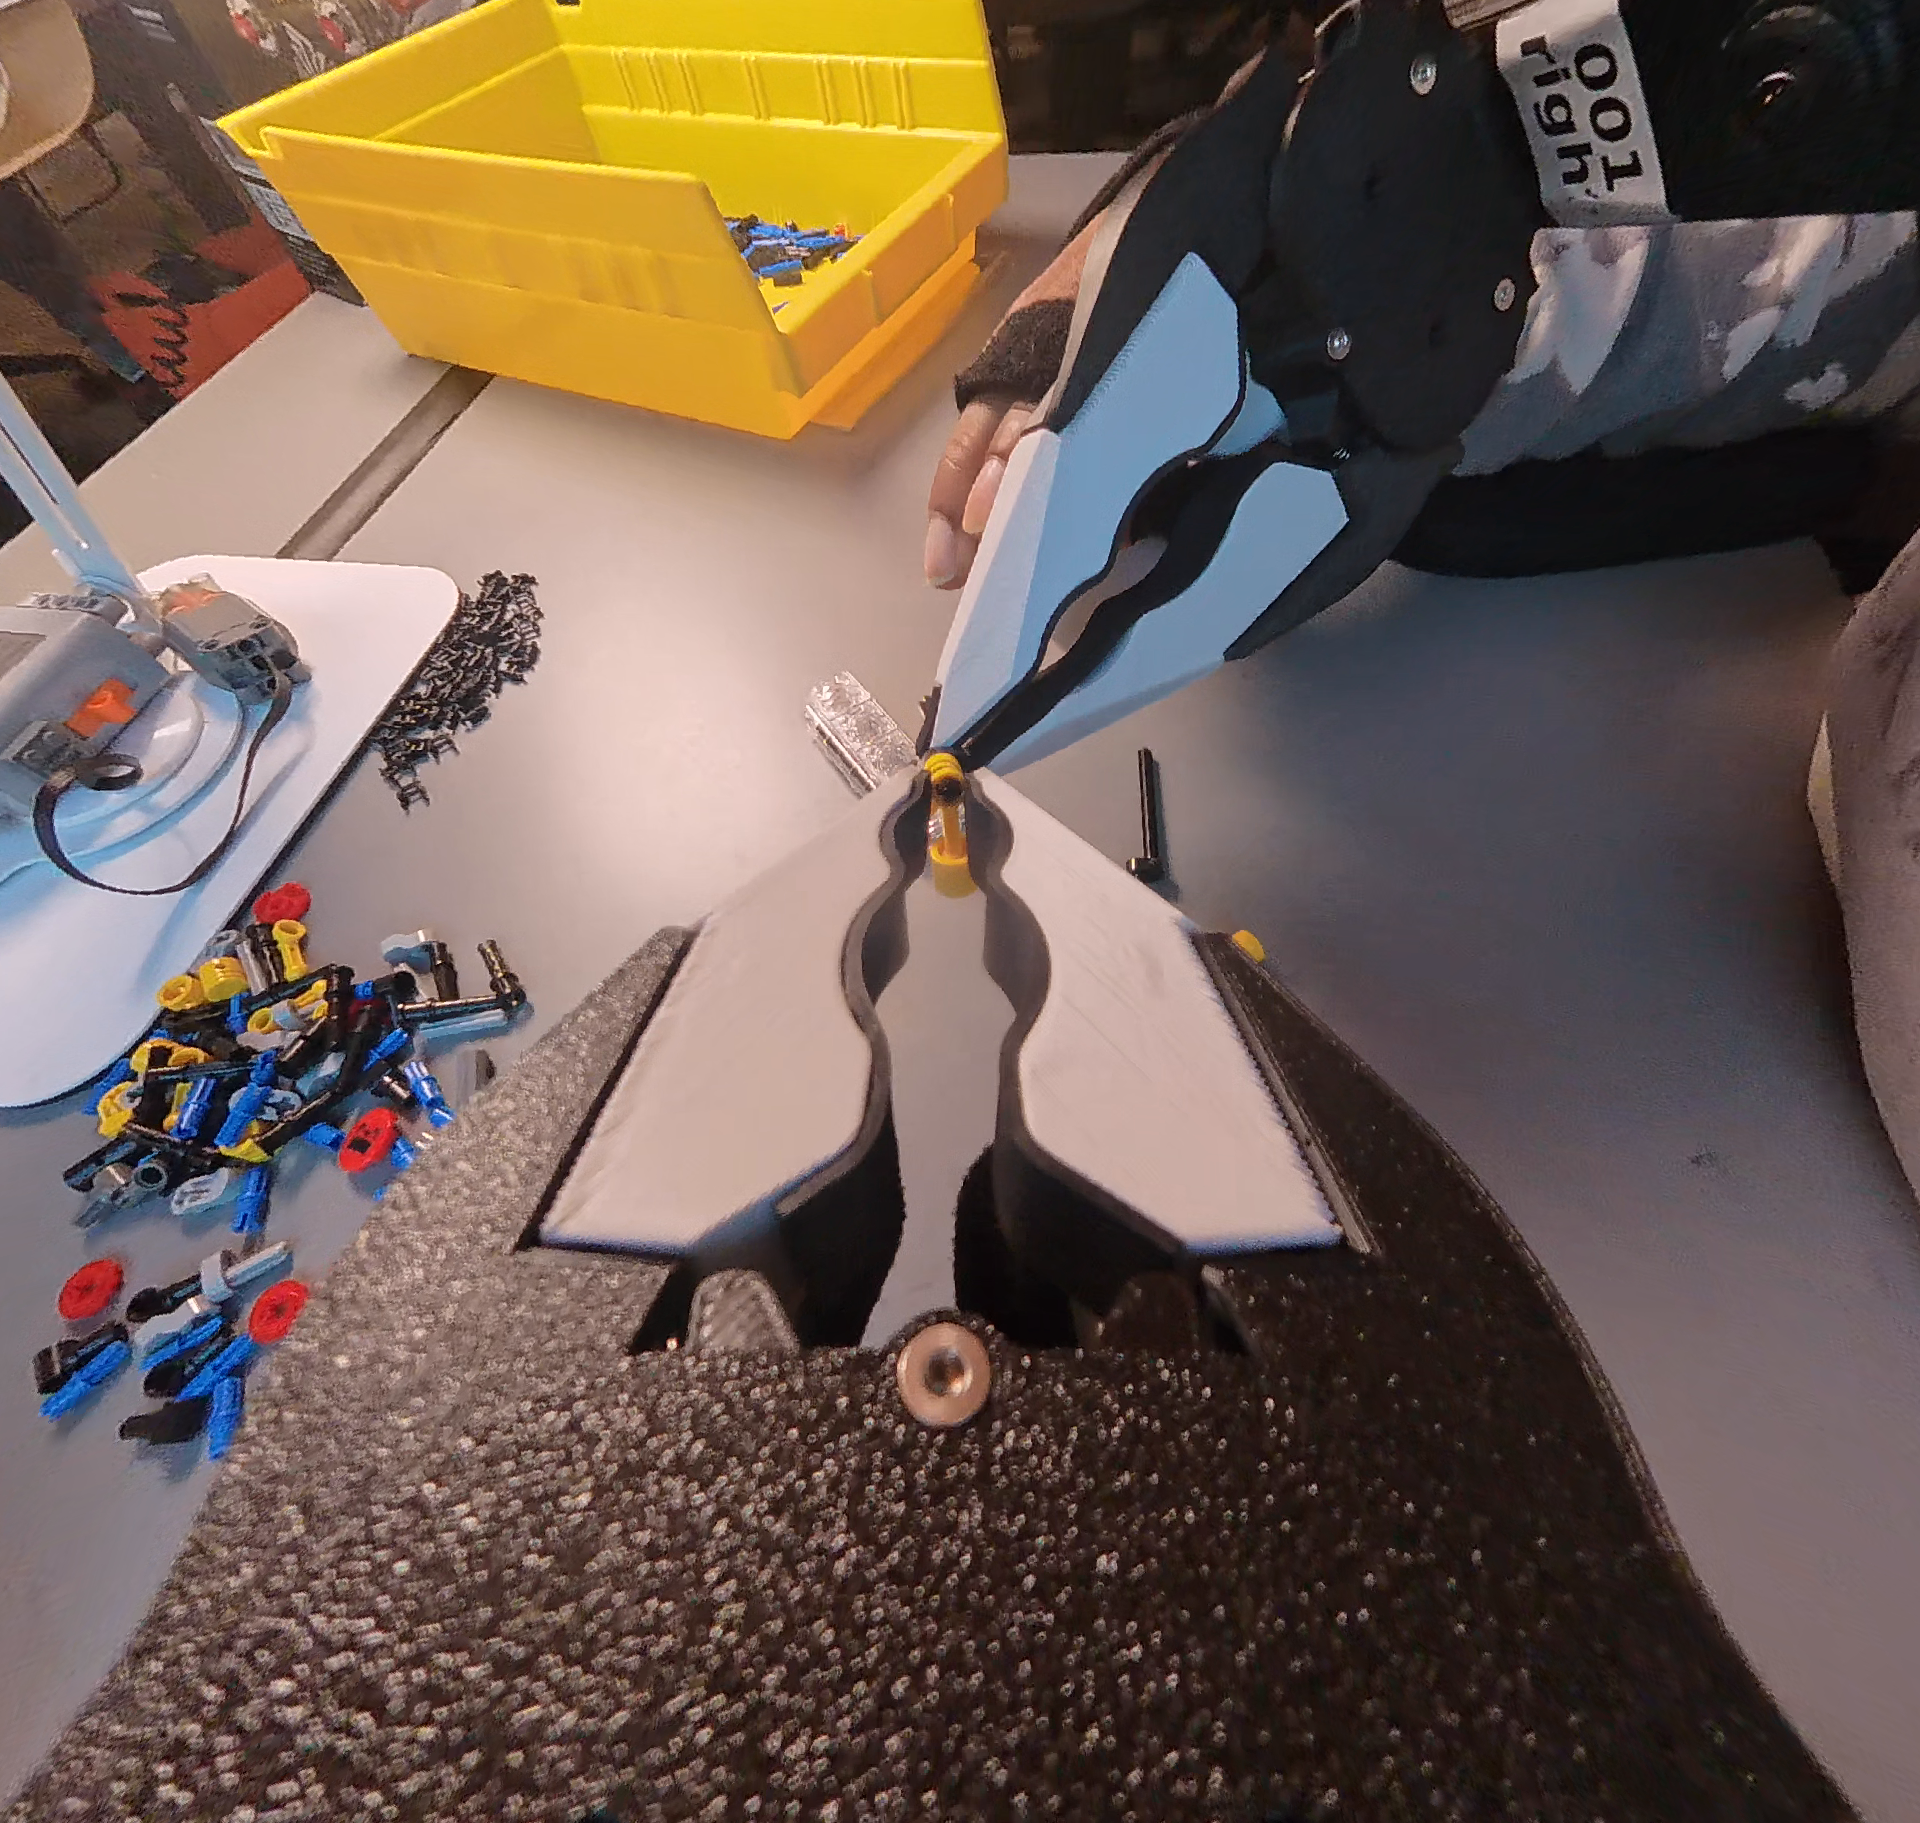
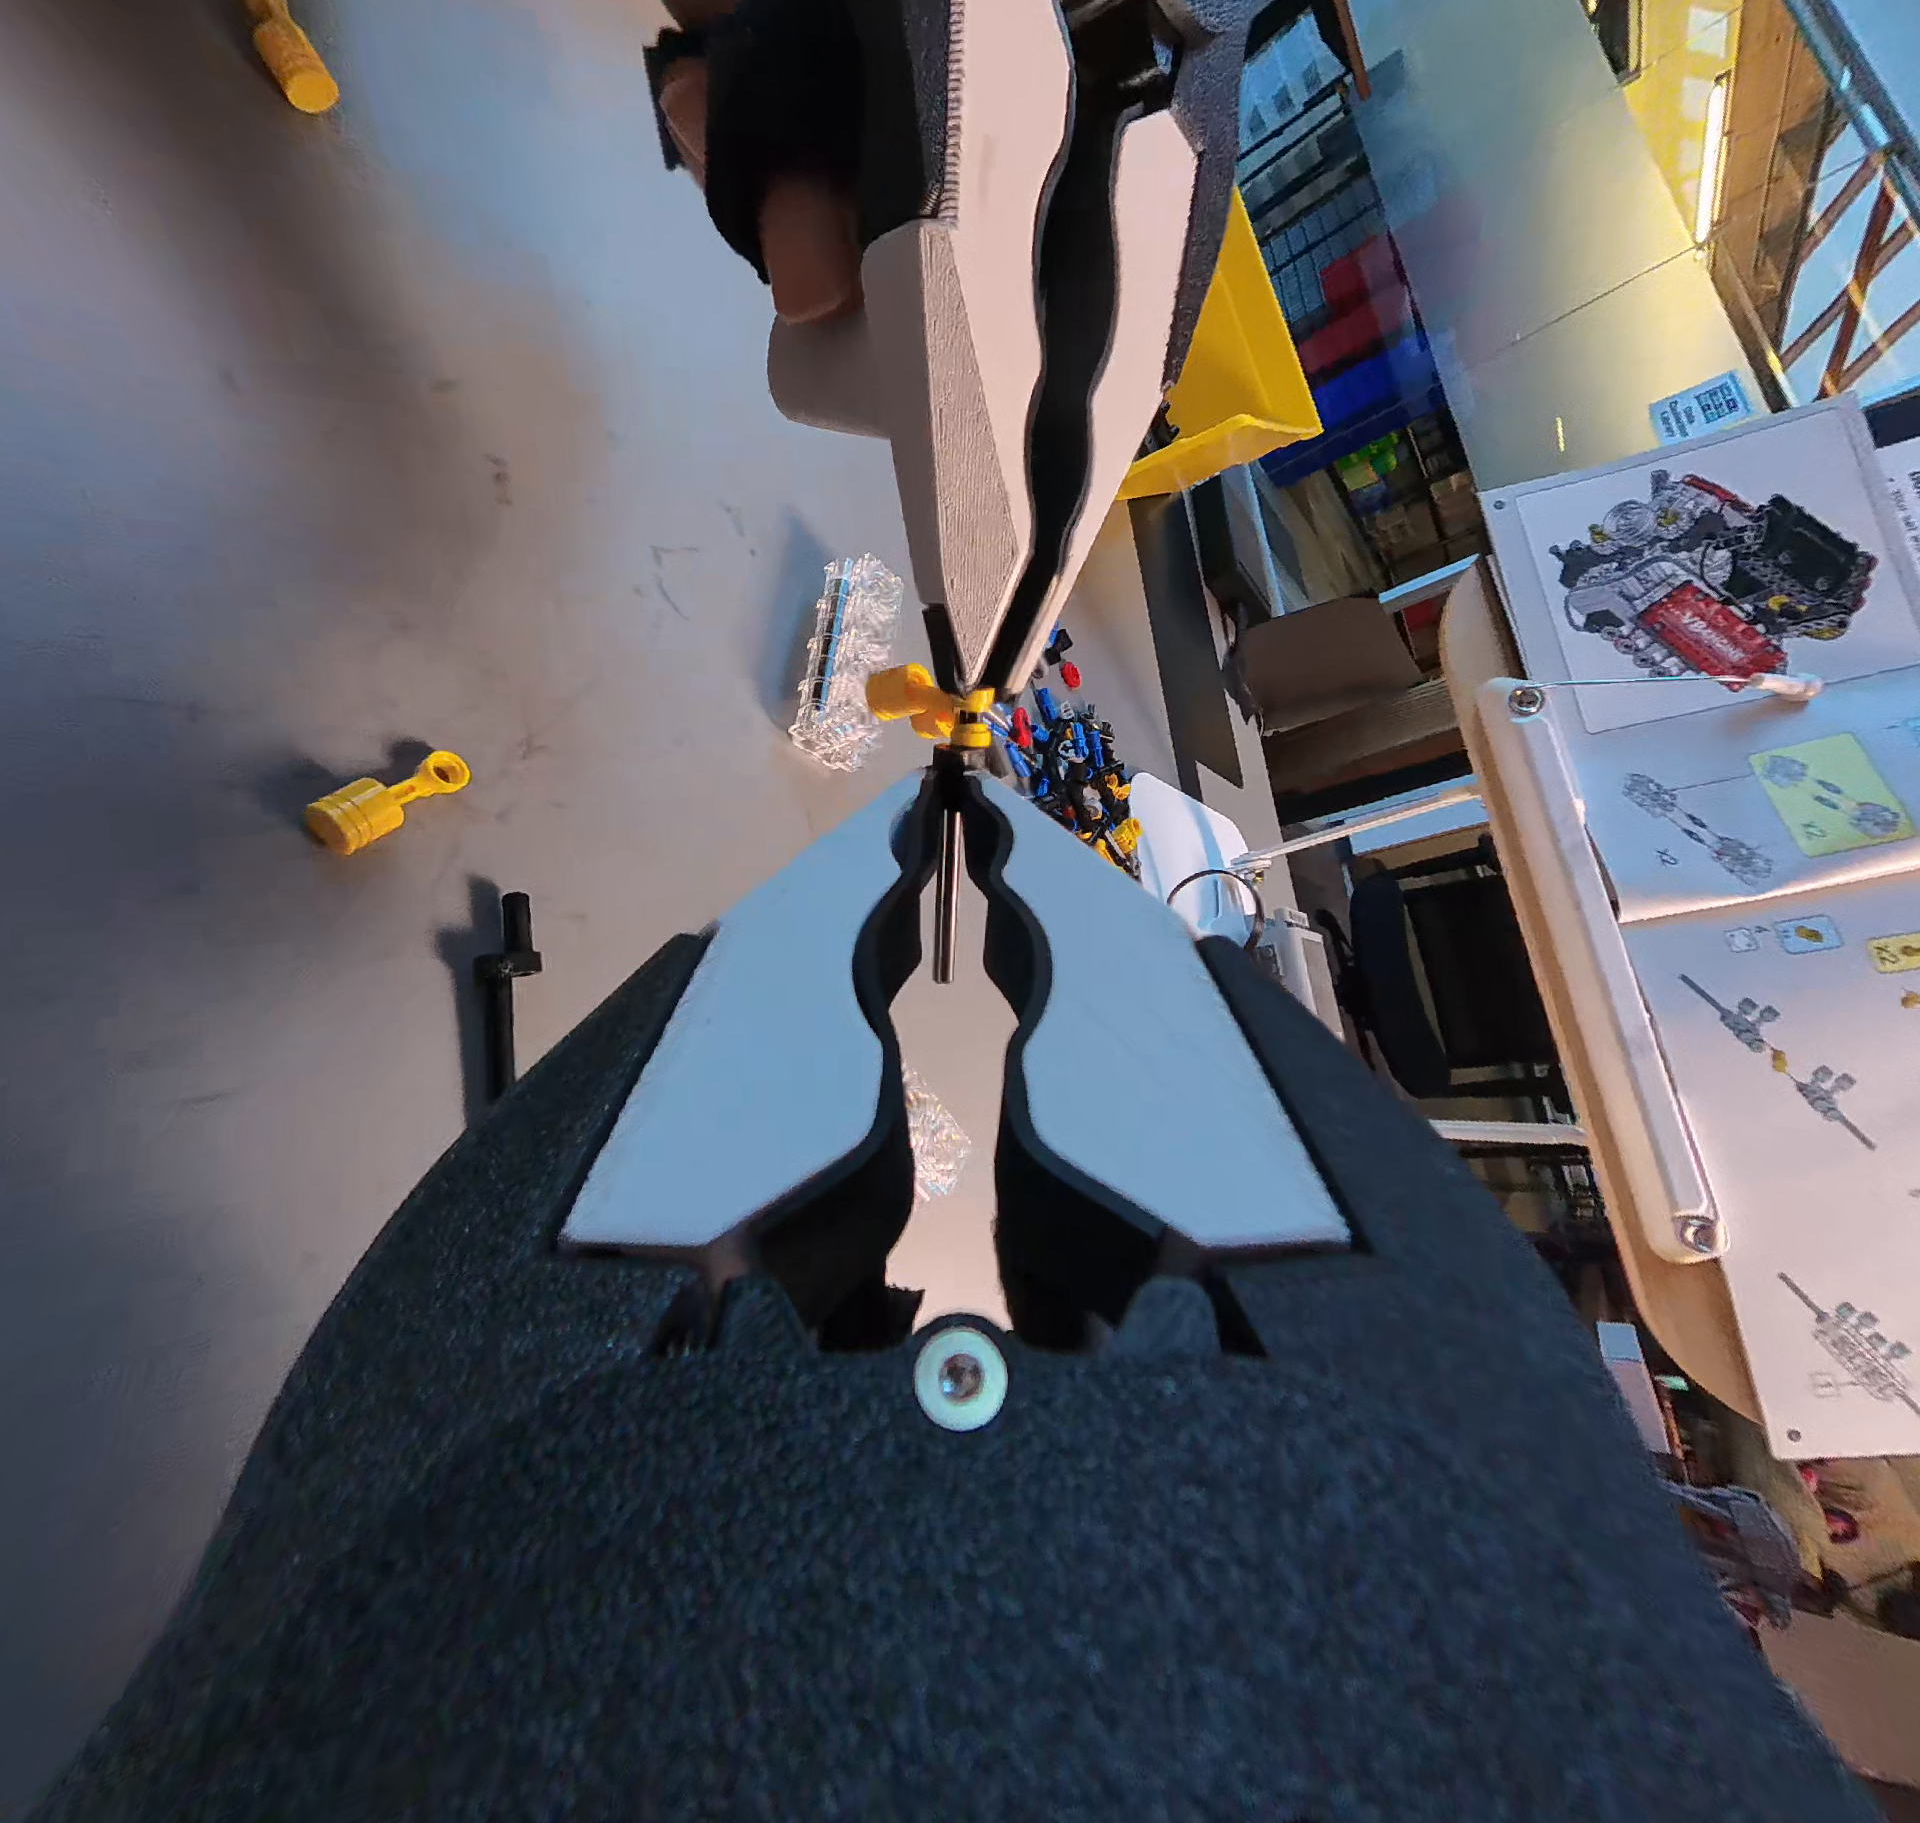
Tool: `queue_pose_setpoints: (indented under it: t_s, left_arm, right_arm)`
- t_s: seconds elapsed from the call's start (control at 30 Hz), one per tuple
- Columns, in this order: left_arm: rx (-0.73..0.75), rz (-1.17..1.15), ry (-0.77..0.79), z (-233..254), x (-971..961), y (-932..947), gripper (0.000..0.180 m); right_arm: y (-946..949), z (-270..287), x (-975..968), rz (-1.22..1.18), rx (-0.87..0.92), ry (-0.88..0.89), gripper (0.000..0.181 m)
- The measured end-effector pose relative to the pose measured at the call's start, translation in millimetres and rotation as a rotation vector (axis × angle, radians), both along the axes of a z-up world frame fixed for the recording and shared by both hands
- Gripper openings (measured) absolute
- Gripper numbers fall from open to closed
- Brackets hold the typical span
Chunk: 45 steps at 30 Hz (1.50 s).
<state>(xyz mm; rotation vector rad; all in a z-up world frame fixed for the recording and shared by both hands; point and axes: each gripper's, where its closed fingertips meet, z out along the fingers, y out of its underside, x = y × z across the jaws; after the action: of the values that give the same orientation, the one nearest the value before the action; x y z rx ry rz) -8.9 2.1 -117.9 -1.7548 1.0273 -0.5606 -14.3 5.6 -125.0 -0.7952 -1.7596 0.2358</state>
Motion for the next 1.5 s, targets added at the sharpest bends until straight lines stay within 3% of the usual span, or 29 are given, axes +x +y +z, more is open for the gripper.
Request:
queue_pose_setpoints:
  t_s: [0.4,0.53,0.8,0.93,1.17,1.3,1.5]
  left_arm:
    - [0.134,0.025,-0.094,34,-1,0,0.011]
    - [0.135,0.018,-0.147,41,4,-2,0.007]
    - [0.111,0.09,-0.107,37,5,3,0.005]
    - [-0.007,0.119,-0.215,32,4,9,0.005]
    - [-0.019,0.055,-0.466,68,-4,2,0.014]
    - [-0.084,0.022,-0.491,64,2,0,0.018]
    - [-0.021,-0.008,-0.49,79,8,-9,0.016]
  right_arm:
    - [5,41,3,-0.03,0.127,0.225,0.002]
    - [2,43,2,-0.019,0.155,0.244,0.003]
    - [5,38,1,-0.033,0.15,0.233,0.003]
    - [9,30,0,-0.025,-0.076,0.245,0.003]
    - [11,60,9,0.046,-0.436,0.454,0.004]
    - [7,74,12,0.119,-0.652,0.545,0.003]
    - [-4,78,9,0.233,-0.893,0.569,0.004]
